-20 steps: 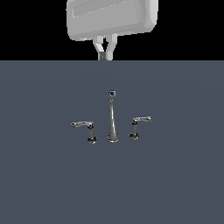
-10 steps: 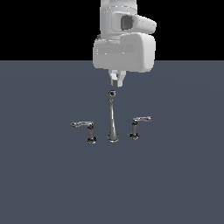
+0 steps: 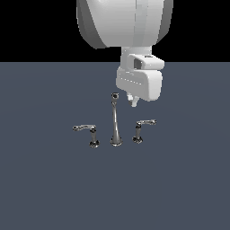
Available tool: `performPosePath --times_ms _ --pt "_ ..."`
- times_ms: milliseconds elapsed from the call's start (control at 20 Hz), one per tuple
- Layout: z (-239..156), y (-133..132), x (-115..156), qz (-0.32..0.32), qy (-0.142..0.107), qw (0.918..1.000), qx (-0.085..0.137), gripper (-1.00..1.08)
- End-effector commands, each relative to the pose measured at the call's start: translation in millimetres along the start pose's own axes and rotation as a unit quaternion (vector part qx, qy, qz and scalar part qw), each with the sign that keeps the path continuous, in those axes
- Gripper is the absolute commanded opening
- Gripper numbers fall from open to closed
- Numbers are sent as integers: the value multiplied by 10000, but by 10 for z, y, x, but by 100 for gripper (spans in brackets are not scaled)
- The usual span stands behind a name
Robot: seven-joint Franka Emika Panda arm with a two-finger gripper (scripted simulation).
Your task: Turn on the faucet by rotating a designated handle.
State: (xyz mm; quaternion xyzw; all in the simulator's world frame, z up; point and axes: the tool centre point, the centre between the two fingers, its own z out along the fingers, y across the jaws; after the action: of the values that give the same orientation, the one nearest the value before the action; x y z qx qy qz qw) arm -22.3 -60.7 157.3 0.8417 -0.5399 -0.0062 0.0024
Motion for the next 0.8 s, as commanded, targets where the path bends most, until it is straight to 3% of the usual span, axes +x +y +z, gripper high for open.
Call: performPosePath --times_ms 0,400,750 --pt "172 -31 163 343 16 9994 12 -100" --pt "564 -57 555 1142 37 9934 40 -100" --pt "709 -53 707 1450 37 9894 55 -100"
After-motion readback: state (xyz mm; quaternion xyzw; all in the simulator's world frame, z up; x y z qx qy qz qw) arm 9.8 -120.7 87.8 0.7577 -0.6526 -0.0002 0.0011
